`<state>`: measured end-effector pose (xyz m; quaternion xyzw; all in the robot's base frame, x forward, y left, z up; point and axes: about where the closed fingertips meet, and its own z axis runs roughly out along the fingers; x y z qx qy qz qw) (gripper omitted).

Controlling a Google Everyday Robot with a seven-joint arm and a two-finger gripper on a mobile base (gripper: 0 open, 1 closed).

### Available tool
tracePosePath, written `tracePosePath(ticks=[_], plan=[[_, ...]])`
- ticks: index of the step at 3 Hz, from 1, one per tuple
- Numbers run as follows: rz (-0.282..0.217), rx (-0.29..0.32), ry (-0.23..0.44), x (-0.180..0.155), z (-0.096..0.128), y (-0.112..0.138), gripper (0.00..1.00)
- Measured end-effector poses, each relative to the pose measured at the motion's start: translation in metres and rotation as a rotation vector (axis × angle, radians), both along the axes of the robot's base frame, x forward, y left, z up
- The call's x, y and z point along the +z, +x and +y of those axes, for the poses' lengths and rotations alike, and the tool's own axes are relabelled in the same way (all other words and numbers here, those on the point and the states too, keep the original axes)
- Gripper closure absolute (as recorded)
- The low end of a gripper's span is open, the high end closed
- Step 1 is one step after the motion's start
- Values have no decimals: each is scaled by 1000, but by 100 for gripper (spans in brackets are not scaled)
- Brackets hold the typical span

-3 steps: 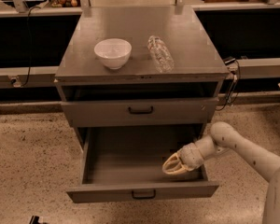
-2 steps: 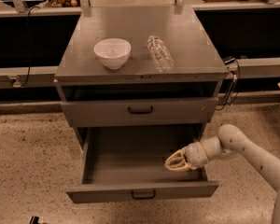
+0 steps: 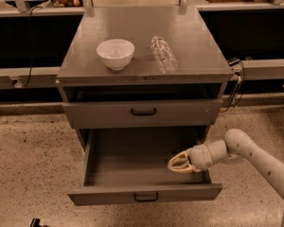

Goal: Open middle drawer

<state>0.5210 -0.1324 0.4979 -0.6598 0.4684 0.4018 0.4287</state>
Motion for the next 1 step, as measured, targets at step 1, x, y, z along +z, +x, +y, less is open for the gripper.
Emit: tracePosePath(ticks=[1], plan=[[2, 4, 2, -1, 3, 0, 36]])
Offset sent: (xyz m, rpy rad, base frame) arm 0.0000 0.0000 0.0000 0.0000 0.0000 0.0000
